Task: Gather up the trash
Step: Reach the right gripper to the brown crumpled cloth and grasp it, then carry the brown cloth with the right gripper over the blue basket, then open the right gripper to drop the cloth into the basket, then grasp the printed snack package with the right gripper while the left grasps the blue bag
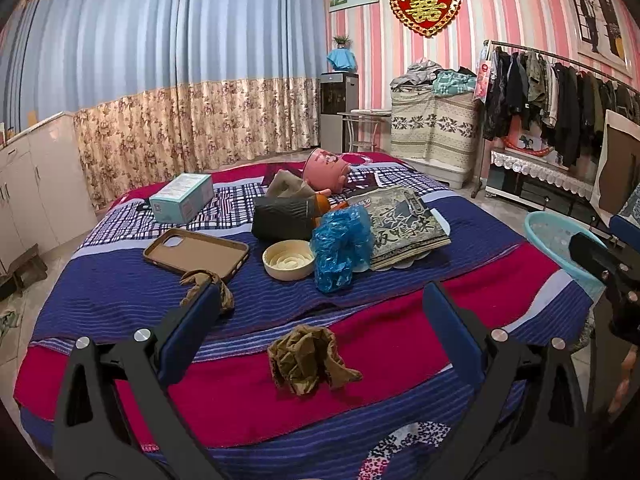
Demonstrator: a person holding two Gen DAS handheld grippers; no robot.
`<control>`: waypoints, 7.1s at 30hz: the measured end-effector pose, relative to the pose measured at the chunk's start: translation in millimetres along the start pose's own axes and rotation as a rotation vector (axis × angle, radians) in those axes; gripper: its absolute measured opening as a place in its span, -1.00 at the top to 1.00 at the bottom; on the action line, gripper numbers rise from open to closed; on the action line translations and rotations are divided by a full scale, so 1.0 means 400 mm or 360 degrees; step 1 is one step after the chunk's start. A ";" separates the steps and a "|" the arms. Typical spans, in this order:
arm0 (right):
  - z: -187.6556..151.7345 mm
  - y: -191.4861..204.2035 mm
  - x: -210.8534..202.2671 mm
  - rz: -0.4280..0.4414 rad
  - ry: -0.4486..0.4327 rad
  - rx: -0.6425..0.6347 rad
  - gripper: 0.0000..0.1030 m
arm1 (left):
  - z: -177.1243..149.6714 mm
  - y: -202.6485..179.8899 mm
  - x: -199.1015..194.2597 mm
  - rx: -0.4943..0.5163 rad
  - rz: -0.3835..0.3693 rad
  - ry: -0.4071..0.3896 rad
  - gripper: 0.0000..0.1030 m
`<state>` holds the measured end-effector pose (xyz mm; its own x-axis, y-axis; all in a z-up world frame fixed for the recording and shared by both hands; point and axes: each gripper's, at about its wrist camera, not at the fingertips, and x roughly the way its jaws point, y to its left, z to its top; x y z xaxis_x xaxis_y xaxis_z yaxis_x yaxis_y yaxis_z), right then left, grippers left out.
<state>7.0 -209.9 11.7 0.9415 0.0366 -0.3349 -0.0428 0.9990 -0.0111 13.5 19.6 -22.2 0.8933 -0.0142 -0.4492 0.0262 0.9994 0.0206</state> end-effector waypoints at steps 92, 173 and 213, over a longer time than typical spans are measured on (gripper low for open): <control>0.159 -0.225 0.228 -0.0093 0.0162 0.0151 0.16 | 0.226 -0.043 0.181 0.0136 -0.0120 0.0057 0.14; 0.047 -0.562 0.286 -0.0506 0.0188 0.0415 -0.84 | 0.253 -0.471 0.357 0.0182 -0.0398 0.0086 -0.89; 0.032 0.017 0.415 0.0202 0.0454 0.0055 -0.91 | 0.049 0.232 0.262 -0.0159 0.0182 0.0319 -0.89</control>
<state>167.3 -196.5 -32.0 0.7974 0.1575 -0.5825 -0.1379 0.9874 0.0782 118.3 110.4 -49.8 0.7810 0.0953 -0.6172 -0.1230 0.9924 -0.0024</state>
